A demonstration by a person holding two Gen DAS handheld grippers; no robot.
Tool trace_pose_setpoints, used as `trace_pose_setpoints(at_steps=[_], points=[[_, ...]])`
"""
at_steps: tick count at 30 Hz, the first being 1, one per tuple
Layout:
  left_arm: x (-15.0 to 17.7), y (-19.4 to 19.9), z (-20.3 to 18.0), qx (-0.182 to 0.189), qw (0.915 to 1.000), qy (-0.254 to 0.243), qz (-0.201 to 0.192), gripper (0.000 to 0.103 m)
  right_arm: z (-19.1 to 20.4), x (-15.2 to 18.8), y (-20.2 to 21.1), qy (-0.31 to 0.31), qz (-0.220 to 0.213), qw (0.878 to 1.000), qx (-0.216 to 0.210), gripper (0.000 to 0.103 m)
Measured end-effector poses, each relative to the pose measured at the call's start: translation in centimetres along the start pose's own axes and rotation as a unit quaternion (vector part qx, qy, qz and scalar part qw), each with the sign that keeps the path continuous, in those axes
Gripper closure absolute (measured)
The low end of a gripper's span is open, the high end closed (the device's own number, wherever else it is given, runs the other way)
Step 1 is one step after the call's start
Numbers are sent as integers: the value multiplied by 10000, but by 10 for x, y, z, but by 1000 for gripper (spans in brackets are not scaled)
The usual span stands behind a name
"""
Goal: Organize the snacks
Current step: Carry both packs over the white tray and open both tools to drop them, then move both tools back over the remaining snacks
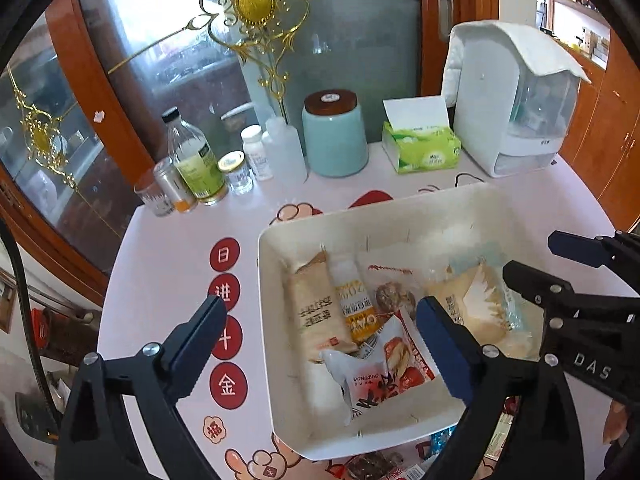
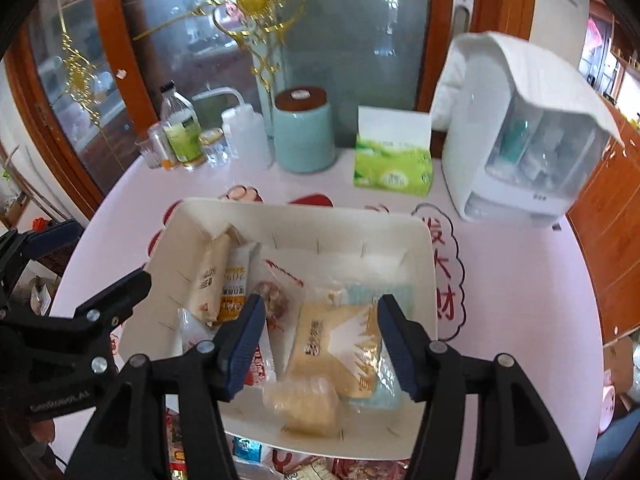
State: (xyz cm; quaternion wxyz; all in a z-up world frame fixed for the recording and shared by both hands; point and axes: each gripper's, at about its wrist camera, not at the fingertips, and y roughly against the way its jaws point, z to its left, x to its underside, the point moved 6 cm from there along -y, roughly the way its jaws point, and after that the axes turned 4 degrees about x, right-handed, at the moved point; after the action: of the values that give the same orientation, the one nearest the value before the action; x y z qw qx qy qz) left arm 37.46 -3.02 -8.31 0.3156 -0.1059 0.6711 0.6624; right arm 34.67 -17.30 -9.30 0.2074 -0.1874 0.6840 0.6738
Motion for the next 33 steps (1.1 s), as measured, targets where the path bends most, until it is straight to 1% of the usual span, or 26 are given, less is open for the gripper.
trace_pose_setpoints(at_steps=[5, 8, 13, 16, 19, 25, 27, 33], points=[[8, 0, 0, 142, 9998, 156, 73, 8, -2, 7, -4, -78, 142, 9999, -15, 44], [12, 3, -2, 174, 9996, 203, 61, 8, -2, 10, -1, -35, 146, 9999, 52, 44], [16, 13, -7, 205, 9995, 218, 27, 8, -1, 12, 8, -73, 129, 9999, -29, 43], [18, 21, -9, 208, 9995, 216, -7, 8, 1, 13, 19, -62, -9, 9999, -80, 43], [20, 31, -11, 181, 9996, 197, -90, 8, 2, 13, 28, -16, -139, 9999, 1, 43], [27, 48, -19, 201, 9995, 232, -120, 8, -1, 18, 51, -71, -454, 9989, 95, 43], [30, 54, -21, 197, 9994, 236, -145, 8, -3, 20, 56, -65, -469, 9988, 134, 43], [39, 80, -31, 186, 9992, 245, -269, 8, -5, 29, 85, 121, -797, 9963, 289, 43]])
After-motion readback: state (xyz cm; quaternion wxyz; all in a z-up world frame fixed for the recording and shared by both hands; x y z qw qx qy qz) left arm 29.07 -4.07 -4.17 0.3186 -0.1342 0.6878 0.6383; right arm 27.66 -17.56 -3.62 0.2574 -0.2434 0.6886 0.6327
